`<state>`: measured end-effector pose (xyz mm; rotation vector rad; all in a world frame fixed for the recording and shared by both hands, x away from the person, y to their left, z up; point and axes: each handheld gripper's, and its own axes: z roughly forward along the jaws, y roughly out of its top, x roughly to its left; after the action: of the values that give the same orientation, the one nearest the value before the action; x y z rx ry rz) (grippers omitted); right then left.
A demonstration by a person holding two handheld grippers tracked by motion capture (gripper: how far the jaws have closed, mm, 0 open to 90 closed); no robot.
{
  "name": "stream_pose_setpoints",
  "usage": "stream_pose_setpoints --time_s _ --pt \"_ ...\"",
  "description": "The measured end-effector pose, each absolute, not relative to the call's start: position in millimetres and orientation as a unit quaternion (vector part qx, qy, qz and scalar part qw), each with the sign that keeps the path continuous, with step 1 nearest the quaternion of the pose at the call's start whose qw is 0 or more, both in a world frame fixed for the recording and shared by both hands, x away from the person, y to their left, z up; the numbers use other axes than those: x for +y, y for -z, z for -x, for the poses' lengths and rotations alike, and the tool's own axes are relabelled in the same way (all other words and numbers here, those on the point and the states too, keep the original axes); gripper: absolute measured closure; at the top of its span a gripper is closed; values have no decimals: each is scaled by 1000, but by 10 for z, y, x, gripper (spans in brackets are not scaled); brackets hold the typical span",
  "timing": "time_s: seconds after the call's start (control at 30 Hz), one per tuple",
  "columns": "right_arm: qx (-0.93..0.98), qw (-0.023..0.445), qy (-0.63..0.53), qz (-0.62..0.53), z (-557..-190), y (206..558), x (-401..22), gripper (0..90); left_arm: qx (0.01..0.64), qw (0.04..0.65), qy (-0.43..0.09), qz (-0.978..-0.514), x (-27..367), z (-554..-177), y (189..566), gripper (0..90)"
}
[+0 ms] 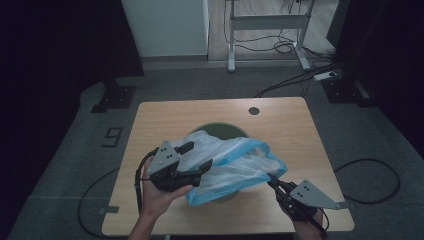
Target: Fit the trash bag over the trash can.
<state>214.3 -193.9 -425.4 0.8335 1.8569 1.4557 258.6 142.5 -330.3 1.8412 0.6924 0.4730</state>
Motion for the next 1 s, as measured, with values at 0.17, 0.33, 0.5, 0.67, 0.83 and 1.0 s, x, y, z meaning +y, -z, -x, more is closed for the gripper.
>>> stream_pose_setpoints --time_s 0.17,0.33,0.5,0.67,0.83,1.0 --pt "705 313 -552 -316 -2147 4255 -1948 889 292 509 -191 -787 1337 -2672 3404 296" --pt "706 312 -552 -315 -2158 4251 -1935 889 294 494 -199 -794 1270 -2717 3471 362" --pt "708 310 -552 -313 -2168 4242 -1909 889 299 489 -202 -794 1228 -2776 3521 576" --pt "711 310 -547 -313 -2204 4241 -1908 889 314 500 -201 -781 1249 -2874 3556 812" --pt "714 310 -542 -317 -2238 4256 -1935 889 340 554 -188 -737 1407 -2972 3546 885" --pt "714 318 -533 -323 -2285 4260 -1983 889 366 595 -187 -690 1598 -3061 3518 893"
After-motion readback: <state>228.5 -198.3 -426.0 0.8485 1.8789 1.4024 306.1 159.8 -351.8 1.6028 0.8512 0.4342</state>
